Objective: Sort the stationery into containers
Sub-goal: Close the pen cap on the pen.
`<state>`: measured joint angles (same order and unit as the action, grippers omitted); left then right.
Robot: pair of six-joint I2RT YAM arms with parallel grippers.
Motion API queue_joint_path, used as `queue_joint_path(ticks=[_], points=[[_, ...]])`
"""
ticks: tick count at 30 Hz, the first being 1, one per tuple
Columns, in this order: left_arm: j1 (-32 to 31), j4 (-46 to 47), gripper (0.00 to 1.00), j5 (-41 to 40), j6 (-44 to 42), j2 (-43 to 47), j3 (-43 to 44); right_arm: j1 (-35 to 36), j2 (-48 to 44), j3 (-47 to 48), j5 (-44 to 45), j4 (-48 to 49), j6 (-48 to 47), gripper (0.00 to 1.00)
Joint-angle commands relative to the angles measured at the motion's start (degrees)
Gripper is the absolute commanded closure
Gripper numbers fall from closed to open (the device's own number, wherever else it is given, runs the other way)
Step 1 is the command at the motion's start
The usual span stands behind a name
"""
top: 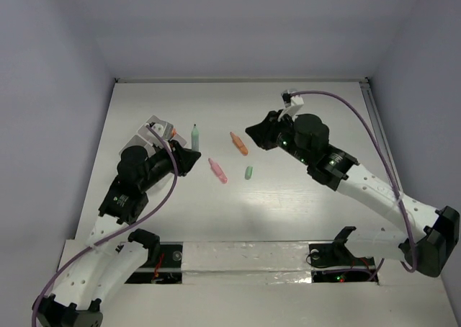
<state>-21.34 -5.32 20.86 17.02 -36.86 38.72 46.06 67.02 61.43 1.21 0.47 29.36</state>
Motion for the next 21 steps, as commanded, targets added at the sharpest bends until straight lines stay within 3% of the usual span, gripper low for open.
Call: queue_joint_path(ticks=[1,3,5,7,8,9,11,14,17,21], points=[[0.5,3.8,1.00,2.1,-0.5,0.9,1.2,-1.5,2.3,-3.1,5.6,-13.0,-1.7,0.82],[0.5,3.8,1.00,2.6,-0.5,0.8,1.1,-1.5,4.9,-4.2,7.2,-15.3,-1.5,1.00],[0.5,3.9,1.00,2.9,-0.5,0.8,1.1,-1.5,6.6,-4.7,7.7,-16.0,-1.3,1.00],[1.0,3.9,1.00,3.0,-0.5,0.9,1.1,-1.5,8.8,-4.4,8.9,-16.5,-1.3,0.88],[1.0,3.8,1.00,2.9,-0.5,0.9,1.1,-1.5,9.6,-3.6,9.1,-16.6,-1.7,0.78],[1.0,3.8,1.00,2.9,-0.5,0.9,1.1,-1.5,10.4,-3.2,8.9,-17.0,-2.0,0.62],[1.0,3.7,1.00,2.9,-0.5,0.9,1.1,-1.5,13.1,-2.2,6.8,-17.1,-2.7,0.53],[1.0,3.8,1.00,2.8,-0.5,1.1,1.1,-1.5,16.6,-0.6,3.5,-17.5,-2.7,0.49],[1.0,3.9,1.00,2.9,-0.5,1.1,1.0,-1.5,17.9,-2.6,-3.3,-11.8,-1.7,0.48],[1.0,4.0,1.00,3.0,-0.5,0.8,1.0,-1.5,22.1,-2.6,-5.9,-8.4,-1.0,0.44]])
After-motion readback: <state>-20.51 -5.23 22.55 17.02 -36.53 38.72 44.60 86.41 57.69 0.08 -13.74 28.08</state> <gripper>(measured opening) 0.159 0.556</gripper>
